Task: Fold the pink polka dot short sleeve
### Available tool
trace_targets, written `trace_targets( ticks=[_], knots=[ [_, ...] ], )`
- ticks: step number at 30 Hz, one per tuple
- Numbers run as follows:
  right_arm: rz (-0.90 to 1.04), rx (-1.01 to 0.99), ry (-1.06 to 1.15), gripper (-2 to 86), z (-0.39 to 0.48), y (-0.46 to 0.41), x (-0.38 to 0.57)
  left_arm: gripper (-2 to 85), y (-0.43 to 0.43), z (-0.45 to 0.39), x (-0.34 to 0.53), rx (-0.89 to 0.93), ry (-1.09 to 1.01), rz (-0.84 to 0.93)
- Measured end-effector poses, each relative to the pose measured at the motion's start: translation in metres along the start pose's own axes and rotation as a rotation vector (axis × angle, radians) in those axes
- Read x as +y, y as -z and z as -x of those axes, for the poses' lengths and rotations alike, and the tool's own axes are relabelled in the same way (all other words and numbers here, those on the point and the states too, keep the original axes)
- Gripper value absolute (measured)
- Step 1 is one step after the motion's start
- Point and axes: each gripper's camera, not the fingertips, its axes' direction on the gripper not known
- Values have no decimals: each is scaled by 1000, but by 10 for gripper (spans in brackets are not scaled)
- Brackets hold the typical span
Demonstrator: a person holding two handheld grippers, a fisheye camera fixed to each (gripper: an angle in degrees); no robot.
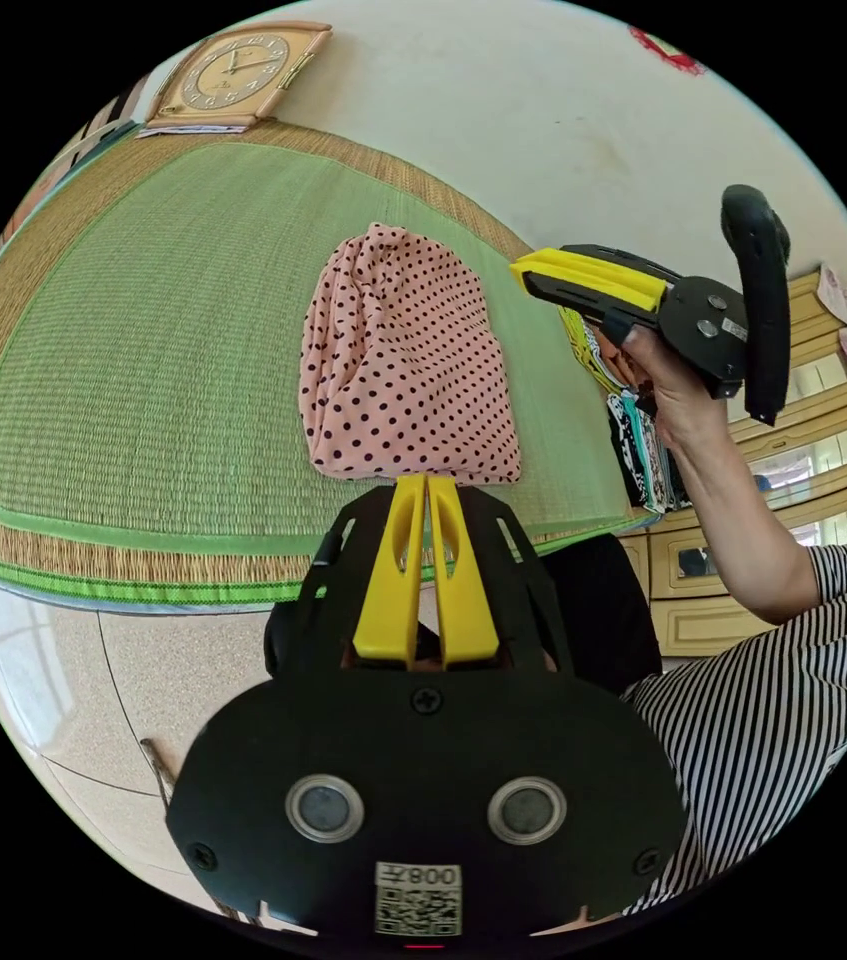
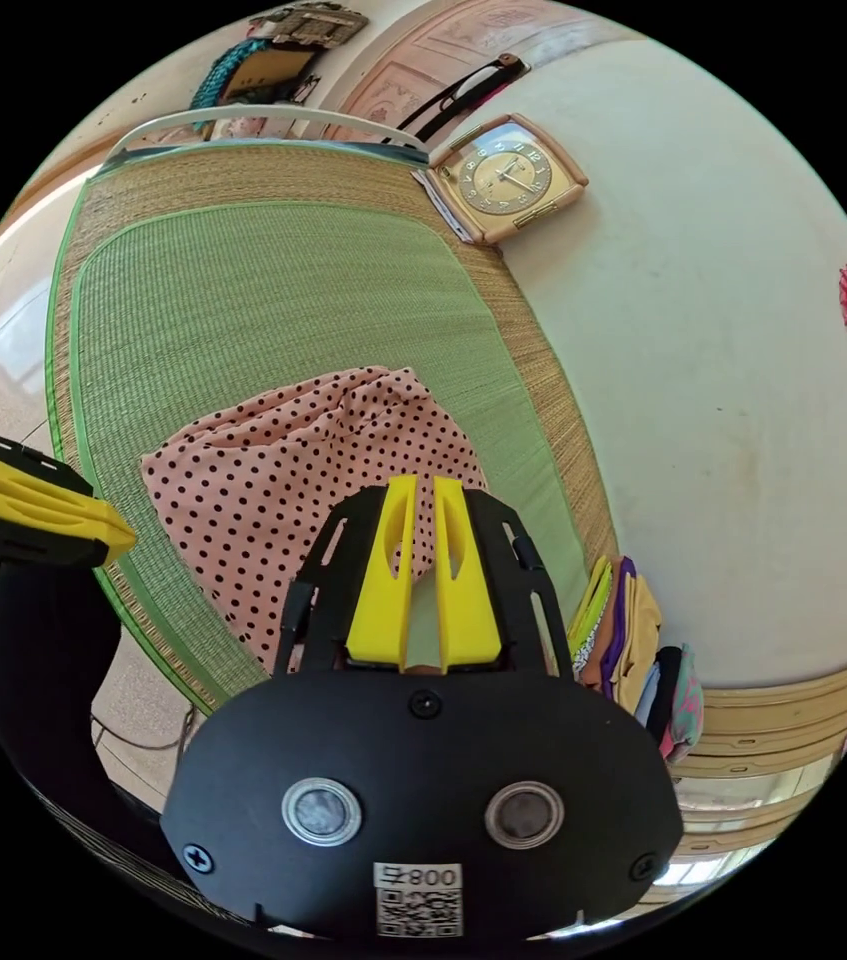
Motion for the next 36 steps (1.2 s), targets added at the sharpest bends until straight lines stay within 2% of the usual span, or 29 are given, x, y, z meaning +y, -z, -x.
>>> trace_targets(
  ticks=[8,13,16,18,21,27,36],
  knots=[
    [-22,-34,-20,1,-20,-4,64,2,-12,-23,-3,1,-40,36],
    [21,-334,-195,-2,-75,-38,129,5,-14,-19,-7,4,-36,41],
    [70,-617,-349,3,-114,-78,184,9,-14,-7,-11,38,-12,33],
    [88,-874,-474,12,-142,-117,230,15,-15,3,-14,66,10,29],
    [70,-1106,-636,40,-168,-161,278,34,-18,21,-19,107,53,32],
    [118,-1326,-742,82,-186,-231,313,68,-36,60,-24,305,172,50],
    [149,-1464,-822,79,-219,-300,349,81,-96,59,-55,499,154,171]
  ],
)
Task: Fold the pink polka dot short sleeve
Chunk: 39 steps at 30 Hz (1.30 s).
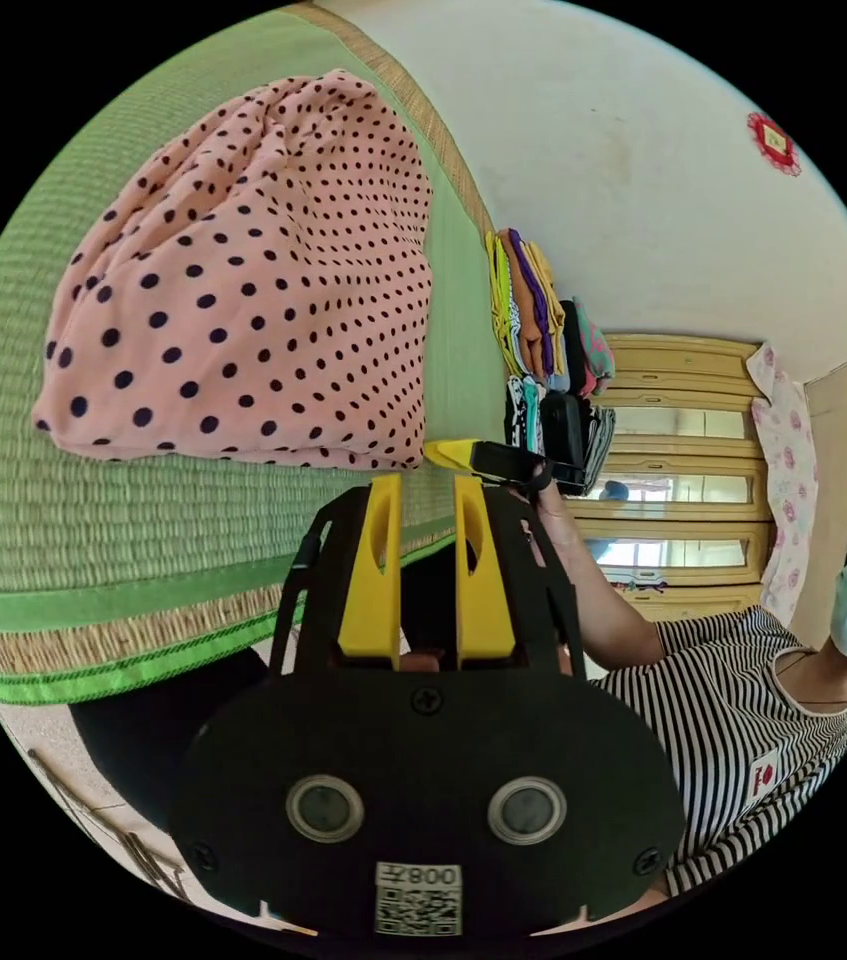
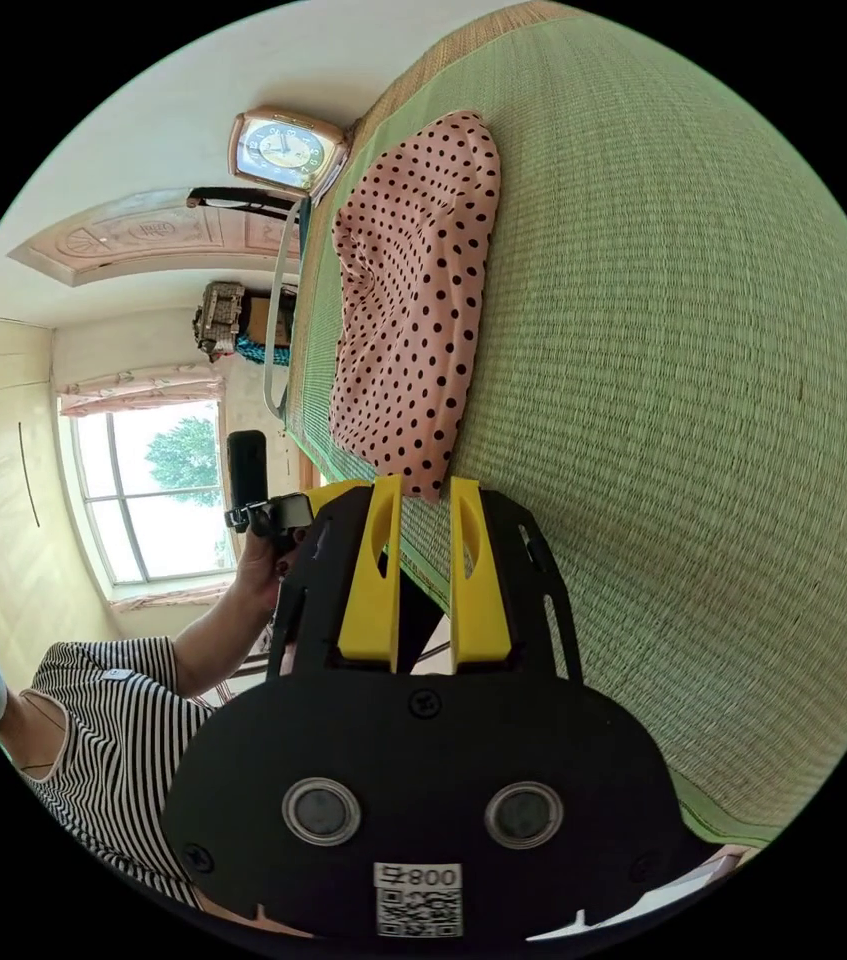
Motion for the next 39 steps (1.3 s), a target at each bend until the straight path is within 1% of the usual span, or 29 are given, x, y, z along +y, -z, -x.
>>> trace_targets(
  ticks=[5,9,13,20,27,34,39],
  knots=[
    [0,-38,-27,79,-30,22,-8,72,-14,14,-16,26,26,8],
    [4,-68,-49,85,-54,39,-13,30,-11,27,-22,58,55,-24],
    [-11,-133,-75,94,-75,53,-16,15,-2,29,-23,111,44,-45],
    [-29,-258,-109,106,-103,66,-22,9,10,30,-27,161,25,-75],
    [-87,-390,-153,107,-130,78,-22,8,21,41,-29,202,43,-123],
    [-98,-427,-157,110,-136,78,-23,8,18,52,-28,270,67,-134],
    [-92,-450,-163,111,-138,67,-29,8,14,51,-30,274,60,-121]
  ],
)
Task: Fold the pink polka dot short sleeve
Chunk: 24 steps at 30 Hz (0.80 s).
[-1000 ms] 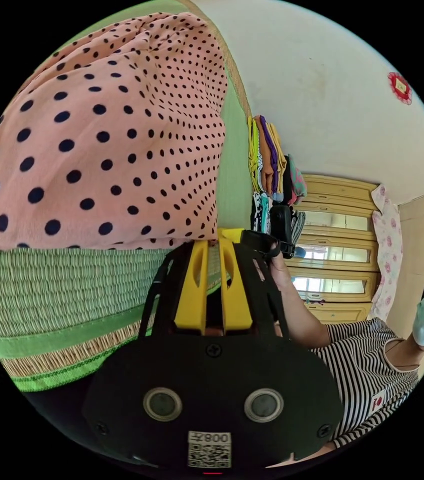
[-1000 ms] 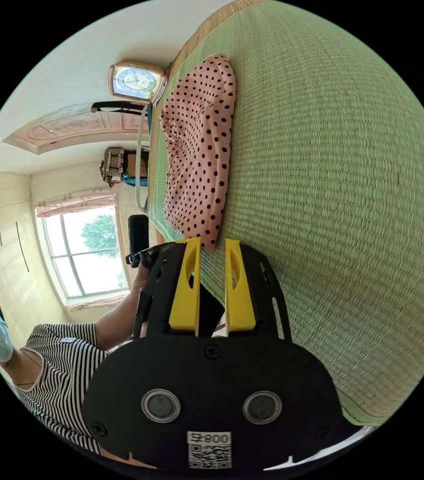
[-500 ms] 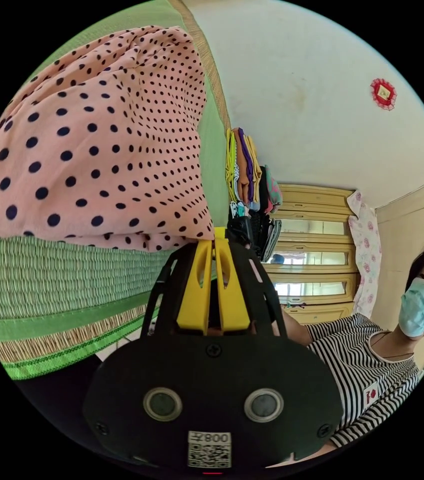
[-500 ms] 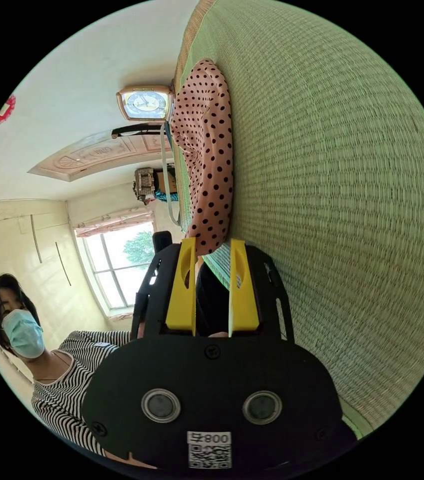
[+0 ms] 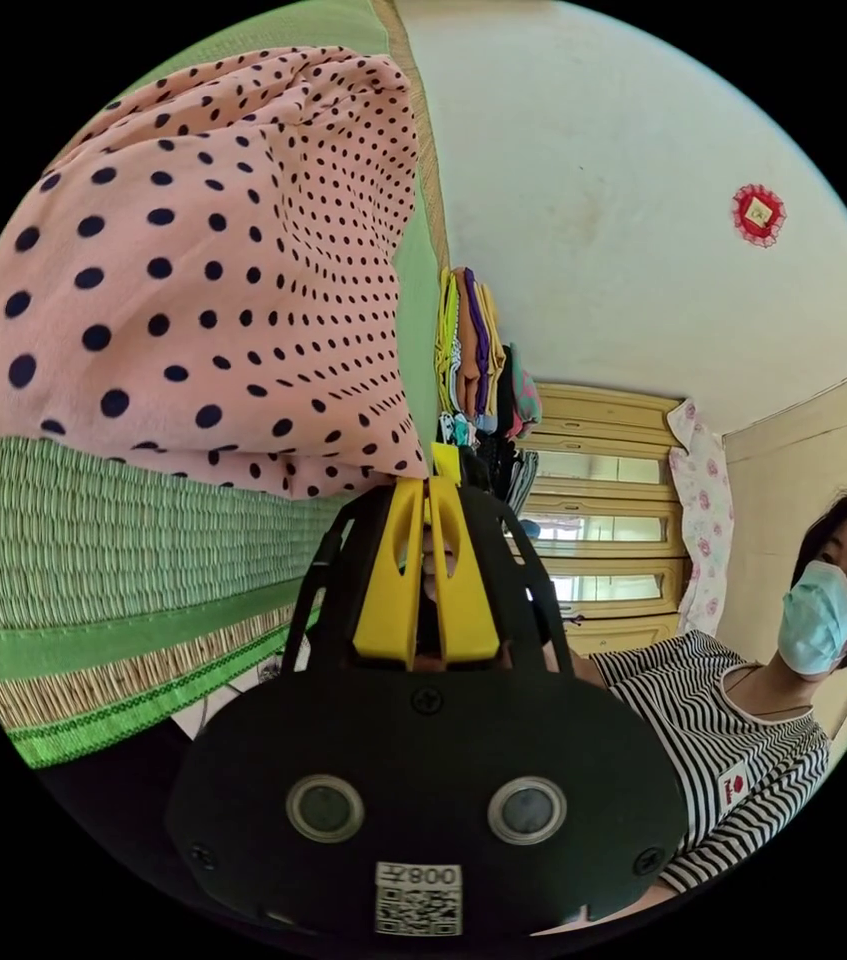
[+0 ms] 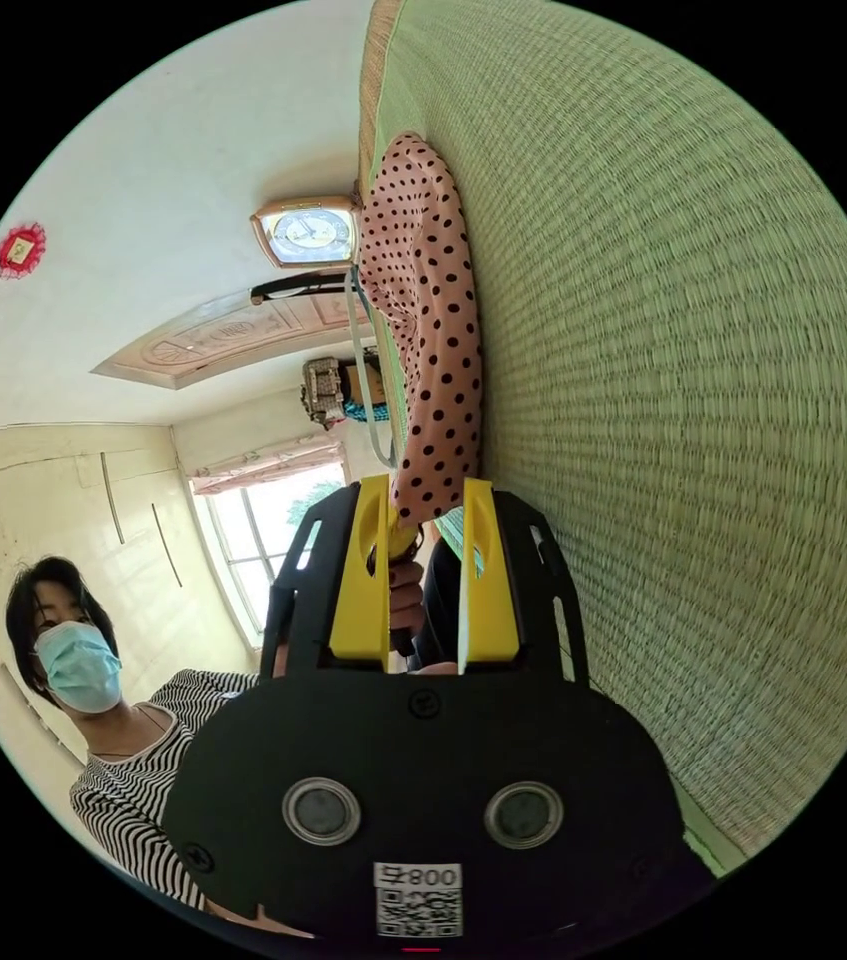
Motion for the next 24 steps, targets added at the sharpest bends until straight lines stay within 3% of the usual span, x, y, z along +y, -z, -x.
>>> trace_targets(
  ticks=[5,16,24],
  knots=[
    [10,-22,-18,100,-7,-15,-2,9,-3,0,0,-6,-3,2],
    [25,27,4,22,0,-61,2,38,-13,-19,4,-227,-65,104],
    [27,74,17,18,14,-115,18,66,-20,-24,13,-204,-52,140]
  ],
)
